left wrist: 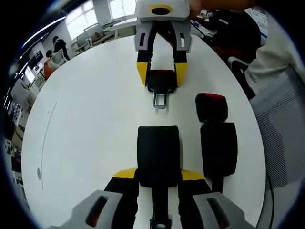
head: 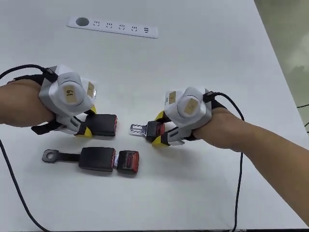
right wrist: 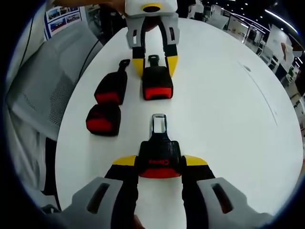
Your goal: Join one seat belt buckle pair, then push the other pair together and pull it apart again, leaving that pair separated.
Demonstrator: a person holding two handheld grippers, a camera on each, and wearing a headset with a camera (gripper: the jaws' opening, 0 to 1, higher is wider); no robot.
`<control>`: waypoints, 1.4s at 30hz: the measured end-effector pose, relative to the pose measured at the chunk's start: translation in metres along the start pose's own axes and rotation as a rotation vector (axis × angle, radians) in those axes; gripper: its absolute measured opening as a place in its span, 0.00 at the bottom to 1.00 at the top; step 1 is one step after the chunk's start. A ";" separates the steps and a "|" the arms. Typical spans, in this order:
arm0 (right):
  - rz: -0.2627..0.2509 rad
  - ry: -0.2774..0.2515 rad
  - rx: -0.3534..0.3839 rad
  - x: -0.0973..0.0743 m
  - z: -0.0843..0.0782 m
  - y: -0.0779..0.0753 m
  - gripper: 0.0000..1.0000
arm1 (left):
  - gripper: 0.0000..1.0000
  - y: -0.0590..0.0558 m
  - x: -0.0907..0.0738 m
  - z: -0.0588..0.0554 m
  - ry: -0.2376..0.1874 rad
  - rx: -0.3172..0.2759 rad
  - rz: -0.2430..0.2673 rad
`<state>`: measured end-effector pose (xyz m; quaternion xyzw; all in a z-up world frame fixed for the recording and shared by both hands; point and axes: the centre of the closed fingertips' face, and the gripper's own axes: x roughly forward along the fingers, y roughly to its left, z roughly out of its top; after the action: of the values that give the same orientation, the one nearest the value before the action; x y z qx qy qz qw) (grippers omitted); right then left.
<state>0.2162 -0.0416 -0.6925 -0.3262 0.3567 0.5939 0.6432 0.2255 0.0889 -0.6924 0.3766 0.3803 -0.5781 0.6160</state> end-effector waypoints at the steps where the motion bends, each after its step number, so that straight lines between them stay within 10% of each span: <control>1: 0.000 -0.003 -0.001 0.001 0.003 0.000 0.33 | 0.32 0.000 0.000 0.000 0.000 -0.001 -0.001; 42: 0.002 -0.046 -0.042 0.024 0.039 -0.002 0.32 | 0.31 -0.001 0.001 0.005 -0.014 0.005 -0.023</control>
<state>0.2216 0.0042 -0.6917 -0.3257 0.3296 0.6092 0.6435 0.2245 0.0843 -0.6911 0.3697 0.3790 -0.5884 0.6111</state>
